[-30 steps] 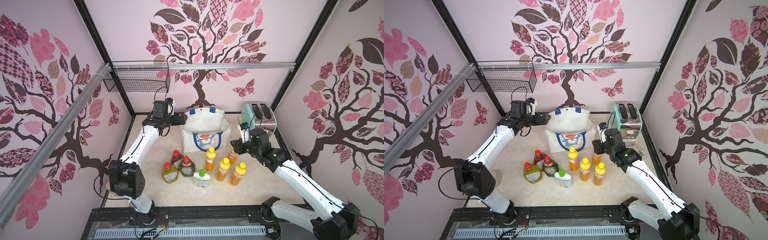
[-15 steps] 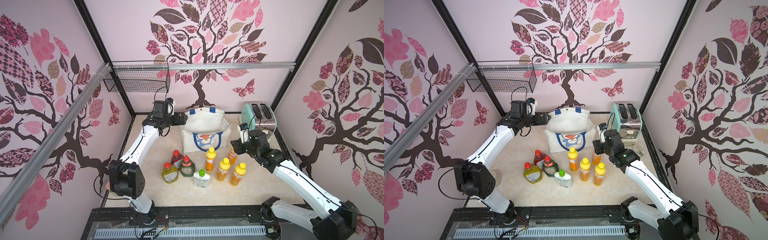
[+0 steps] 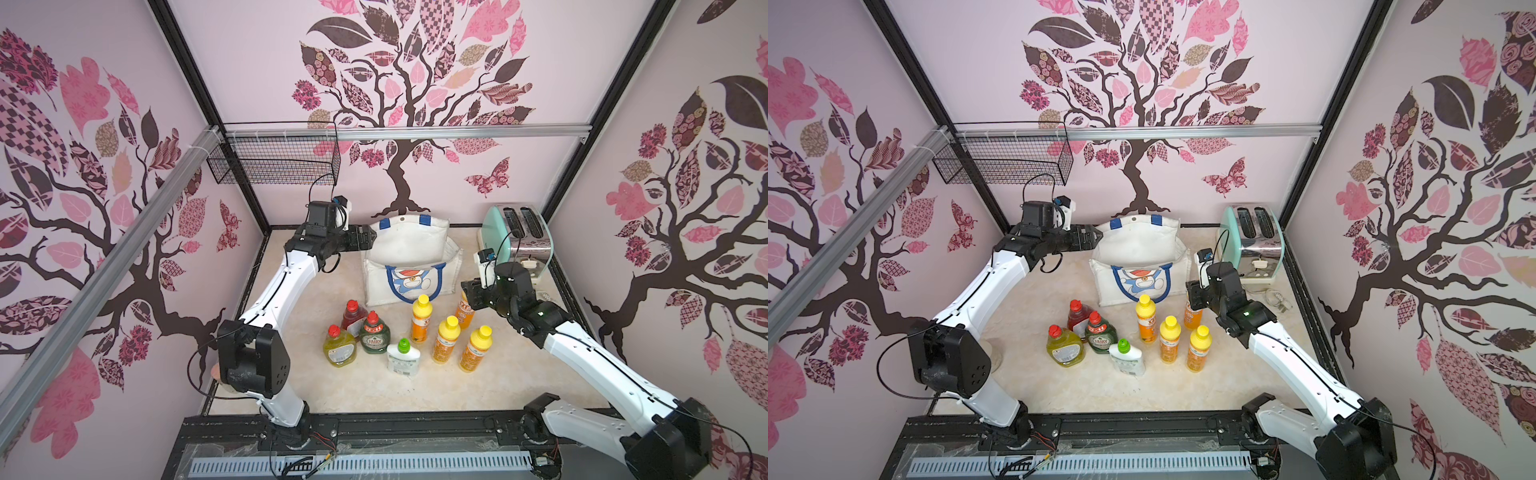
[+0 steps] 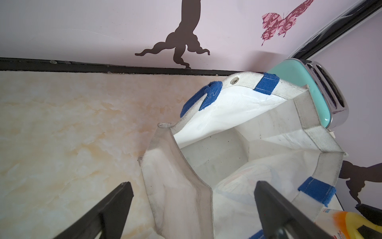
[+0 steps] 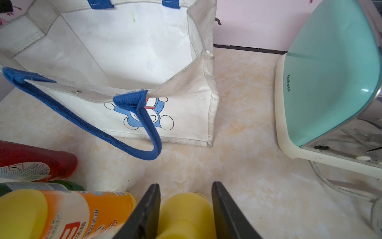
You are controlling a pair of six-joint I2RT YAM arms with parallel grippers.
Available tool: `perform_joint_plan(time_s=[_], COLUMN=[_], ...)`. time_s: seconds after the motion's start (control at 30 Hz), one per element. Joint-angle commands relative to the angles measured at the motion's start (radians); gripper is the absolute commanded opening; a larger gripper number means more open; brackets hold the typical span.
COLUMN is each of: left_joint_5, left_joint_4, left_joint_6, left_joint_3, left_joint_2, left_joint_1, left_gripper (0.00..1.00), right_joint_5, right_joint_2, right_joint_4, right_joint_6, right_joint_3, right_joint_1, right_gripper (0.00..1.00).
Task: Pack dish soap into the shopping bag
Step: Pick up the bottle of dish soap at the center of the board.
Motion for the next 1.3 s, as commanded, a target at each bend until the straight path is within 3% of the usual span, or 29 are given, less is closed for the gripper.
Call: perform_joint_plan(time_s=[0.0,0.1,0.5,1.27], left_joint_5=[0.012,0.012,0.007,0.026], left_joint_4=[0.013,0.013,0.008,-0.021], left_joint_6=[0.009,0.01,0.013,0.036], left_joint_3=[-0.004,-0.003,0.0,0.012], left_joint_2=[-0.029,-0.026,-0.029,-0.026], left_joint_1=[-0.005,-0.007,-0.008,-0.013], left_gripper=[0.98,0.98,0.98,0.98], right_joint_5=[0.011,0.023,0.099,0.14], right_joint_2=[-0.01,-0.006,0.041,0.166], right_joint_4=[-0.011,-0.005,0.011,-0.162], right_joint_6=[0.013,0.018,0.025,-0.015], right_joint_3=[-0.016,-0.02,0.019,0.336], right_joint_1=[0.004,0.004,0.004,0.004], right_gripper=[0.38,0.25,0.0,0.0])
